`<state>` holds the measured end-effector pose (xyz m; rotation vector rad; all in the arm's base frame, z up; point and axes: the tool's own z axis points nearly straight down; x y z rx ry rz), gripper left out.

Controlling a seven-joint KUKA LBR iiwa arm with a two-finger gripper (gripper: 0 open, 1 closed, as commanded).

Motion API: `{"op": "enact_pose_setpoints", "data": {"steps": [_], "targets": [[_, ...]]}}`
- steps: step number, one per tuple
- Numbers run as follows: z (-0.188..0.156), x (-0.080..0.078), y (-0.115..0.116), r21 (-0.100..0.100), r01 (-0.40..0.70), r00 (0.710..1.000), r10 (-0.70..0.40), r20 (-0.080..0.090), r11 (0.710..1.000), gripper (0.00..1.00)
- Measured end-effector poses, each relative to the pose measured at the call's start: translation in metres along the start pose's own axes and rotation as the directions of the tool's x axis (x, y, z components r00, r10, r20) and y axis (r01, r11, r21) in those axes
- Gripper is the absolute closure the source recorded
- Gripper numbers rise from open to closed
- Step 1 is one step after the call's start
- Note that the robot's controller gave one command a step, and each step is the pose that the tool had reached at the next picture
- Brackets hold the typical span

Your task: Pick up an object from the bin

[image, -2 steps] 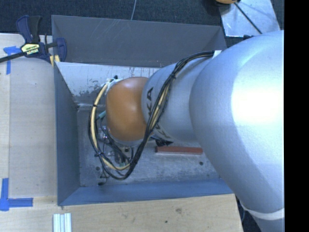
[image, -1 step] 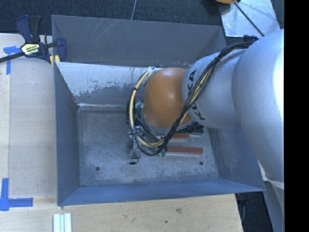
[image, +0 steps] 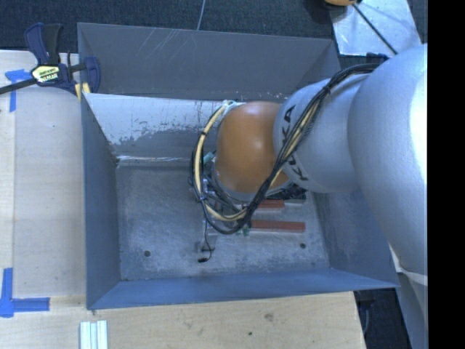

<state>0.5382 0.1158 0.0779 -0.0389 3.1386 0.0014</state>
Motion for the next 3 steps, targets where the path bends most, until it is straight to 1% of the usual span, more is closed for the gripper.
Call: {"op": "enact_pose_setpoints", "data": {"steps": [1, 2, 3], "targets": [[0.000, 0.000, 0.000, 0.000, 0.000, 1.000, 0.000, 0.000, 1.000, 0.00], [0.000, -0.012, -0.020, -0.002, 0.125, 0.992, -0.125, -0.001, 0.992, 0.00], [-0.003, -0.049, -0.059, 0.002, 0.247, 0.969, -0.247, 0.000, 0.969, 0.00]]}}
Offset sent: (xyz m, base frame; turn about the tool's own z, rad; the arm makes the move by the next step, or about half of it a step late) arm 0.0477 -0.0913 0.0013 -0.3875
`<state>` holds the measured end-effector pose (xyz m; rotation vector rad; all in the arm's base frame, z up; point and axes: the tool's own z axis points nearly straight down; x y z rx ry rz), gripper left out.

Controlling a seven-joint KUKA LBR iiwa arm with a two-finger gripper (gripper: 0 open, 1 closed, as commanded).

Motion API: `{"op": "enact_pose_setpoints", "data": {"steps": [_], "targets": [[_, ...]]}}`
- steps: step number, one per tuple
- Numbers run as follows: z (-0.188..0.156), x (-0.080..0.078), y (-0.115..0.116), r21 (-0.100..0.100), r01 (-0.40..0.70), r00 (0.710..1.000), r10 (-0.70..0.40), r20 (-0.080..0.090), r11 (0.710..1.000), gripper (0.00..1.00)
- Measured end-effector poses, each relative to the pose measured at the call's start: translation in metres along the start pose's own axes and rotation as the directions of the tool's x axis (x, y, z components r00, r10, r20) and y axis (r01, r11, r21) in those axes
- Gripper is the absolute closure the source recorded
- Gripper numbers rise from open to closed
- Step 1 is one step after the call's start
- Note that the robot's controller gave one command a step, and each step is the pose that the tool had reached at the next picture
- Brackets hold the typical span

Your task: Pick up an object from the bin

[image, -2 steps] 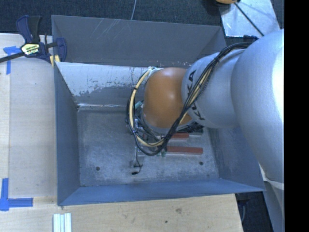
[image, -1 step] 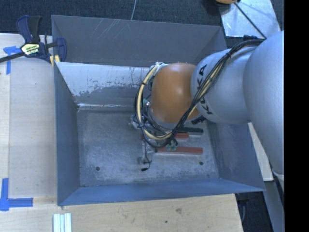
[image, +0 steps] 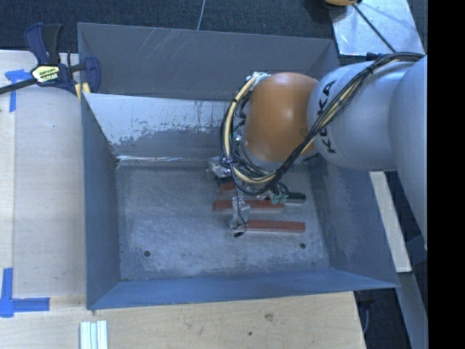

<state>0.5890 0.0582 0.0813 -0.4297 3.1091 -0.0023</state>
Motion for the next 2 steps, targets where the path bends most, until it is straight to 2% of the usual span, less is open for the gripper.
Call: {"op": "enact_pose_setpoints", "data": {"steps": [1, 2], "targets": [[-0.002, 0.008, -0.028, -0.002, 0.017, 1.000, -0.017, 0.000, 1.000, 0.00], [0.007, -0.008, -0.079, -0.004, 0.097, 0.995, -0.097, 0.002, 0.995, 1.00]]}}
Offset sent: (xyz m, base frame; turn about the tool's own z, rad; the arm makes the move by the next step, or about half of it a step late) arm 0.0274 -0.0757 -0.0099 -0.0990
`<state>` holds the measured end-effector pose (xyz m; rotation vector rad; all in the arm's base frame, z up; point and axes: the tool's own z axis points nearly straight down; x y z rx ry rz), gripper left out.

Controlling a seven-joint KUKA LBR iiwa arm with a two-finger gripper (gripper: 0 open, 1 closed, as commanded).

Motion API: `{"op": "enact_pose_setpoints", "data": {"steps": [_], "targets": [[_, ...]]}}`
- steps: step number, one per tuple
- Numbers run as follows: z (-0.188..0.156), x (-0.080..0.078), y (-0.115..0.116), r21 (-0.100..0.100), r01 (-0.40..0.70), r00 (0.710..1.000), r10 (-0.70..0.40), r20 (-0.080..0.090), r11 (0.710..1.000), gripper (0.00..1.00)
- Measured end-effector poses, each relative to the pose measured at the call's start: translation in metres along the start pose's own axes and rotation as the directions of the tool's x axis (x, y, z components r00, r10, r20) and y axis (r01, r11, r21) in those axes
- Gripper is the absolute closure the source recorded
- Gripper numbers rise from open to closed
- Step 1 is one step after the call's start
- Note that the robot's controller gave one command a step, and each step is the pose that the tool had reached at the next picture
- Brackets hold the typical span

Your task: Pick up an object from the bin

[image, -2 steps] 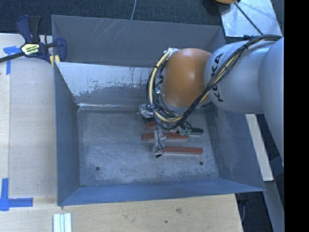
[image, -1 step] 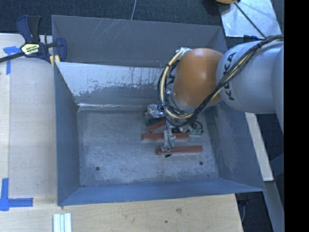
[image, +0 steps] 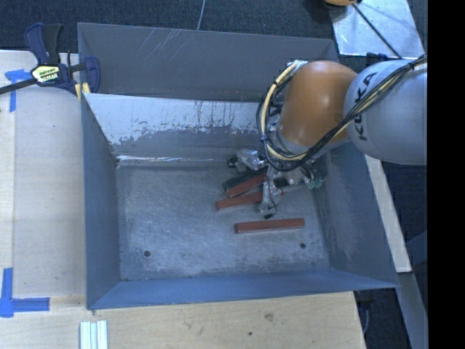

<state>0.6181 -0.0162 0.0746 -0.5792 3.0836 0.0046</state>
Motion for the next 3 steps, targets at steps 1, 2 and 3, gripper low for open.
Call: {"op": "enact_pose_setpoints", "data": {"steps": [1, 2, 3], "targets": [[0.000, 0.000, 0.000, 0.000, -0.001, 1.000, 0.001, 0.000, 1.000, 1.00], [-0.096, 0.000, 0.016, 0.002, -0.017, 1.000, 0.017, -0.002, 1.000, 1.00], [-0.096, 0.000, 0.016, 0.002, -0.018, 1.000, 0.018, -0.002, 1.000, 1.00]]}}
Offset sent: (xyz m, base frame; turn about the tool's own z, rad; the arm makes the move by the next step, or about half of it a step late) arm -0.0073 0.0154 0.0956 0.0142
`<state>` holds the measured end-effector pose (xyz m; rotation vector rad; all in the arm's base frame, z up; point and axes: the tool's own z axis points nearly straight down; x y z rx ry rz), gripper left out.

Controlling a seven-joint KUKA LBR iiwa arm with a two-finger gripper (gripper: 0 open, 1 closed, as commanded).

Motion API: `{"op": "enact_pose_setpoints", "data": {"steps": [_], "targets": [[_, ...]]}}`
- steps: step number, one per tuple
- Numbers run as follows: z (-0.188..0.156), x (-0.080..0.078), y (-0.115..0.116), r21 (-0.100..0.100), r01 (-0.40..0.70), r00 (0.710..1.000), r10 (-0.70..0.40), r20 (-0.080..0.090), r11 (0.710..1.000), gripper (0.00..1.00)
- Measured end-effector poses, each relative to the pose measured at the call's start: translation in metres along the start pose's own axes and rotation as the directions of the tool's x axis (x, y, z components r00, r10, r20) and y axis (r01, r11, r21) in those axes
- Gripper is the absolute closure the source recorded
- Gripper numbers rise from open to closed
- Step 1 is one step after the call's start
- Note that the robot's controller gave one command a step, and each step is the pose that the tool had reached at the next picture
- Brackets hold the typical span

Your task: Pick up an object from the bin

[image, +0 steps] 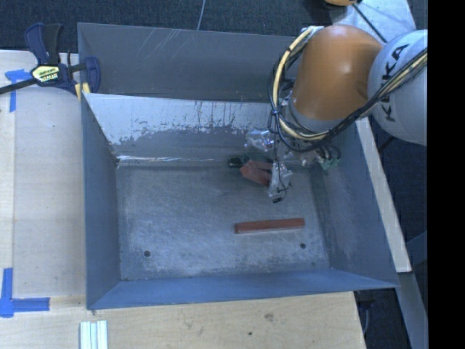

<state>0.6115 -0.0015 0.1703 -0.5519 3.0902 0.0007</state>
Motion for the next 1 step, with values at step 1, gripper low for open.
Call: {"op": "enact_pose_setpoints", "data": {"steps": [1], "targets": [[-0.0504, -0.0003, -0.0008, -0.001, 0.020, 1.000, -0.020, -0.002, 1.000, 1.00]]}}
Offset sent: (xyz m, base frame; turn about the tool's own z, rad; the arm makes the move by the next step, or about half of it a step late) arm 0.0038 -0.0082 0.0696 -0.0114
